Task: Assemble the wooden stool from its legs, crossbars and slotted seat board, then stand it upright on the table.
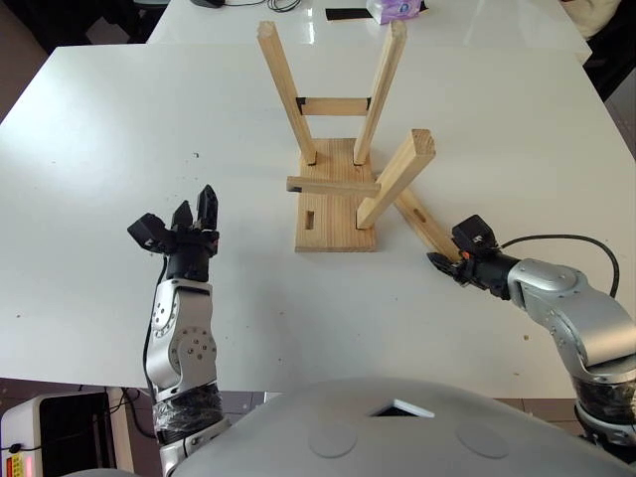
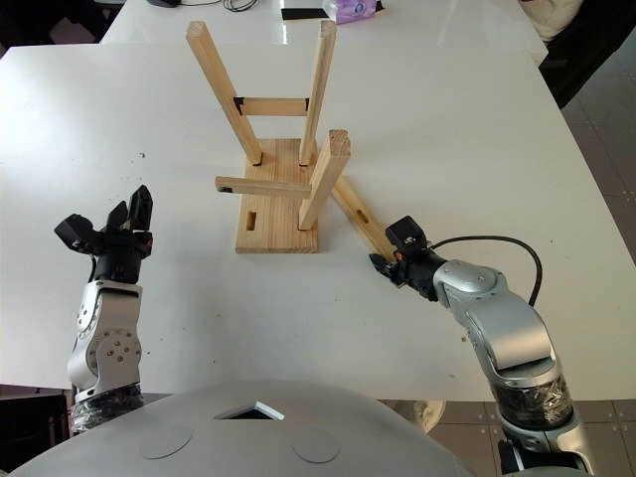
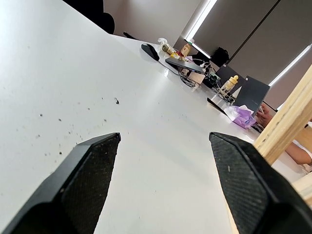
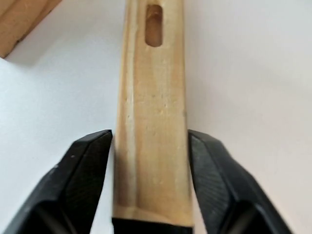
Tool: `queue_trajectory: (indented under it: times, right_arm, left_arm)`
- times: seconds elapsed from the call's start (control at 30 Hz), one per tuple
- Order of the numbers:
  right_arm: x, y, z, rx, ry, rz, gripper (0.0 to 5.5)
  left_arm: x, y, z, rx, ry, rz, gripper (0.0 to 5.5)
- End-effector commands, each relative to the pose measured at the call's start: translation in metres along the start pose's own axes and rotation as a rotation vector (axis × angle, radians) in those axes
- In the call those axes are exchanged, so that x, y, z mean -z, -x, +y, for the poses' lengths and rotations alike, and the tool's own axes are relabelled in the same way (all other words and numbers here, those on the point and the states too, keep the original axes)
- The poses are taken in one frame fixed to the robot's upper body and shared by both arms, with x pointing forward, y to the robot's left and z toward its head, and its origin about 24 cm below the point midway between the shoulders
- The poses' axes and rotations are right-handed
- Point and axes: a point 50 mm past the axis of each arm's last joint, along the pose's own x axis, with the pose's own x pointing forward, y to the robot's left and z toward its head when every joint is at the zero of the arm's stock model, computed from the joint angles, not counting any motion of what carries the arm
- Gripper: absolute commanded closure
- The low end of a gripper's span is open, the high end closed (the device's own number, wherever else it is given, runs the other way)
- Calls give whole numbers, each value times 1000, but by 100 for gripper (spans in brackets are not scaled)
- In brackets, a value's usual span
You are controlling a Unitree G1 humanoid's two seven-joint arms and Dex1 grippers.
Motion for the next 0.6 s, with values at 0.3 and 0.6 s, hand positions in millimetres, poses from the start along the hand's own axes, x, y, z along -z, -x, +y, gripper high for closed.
queue_trajectory:
  times: [0.3,0.6]
  right_arm:
    - [-27,-11,-41,106,-148,-204,345]
    - [-237,58,-130,95,-233,-1031,345]
  left_arm:
    - [-65,-37,-21,63,5,-213,211]
    - [-103,-84,-111,470,147,-292,211]
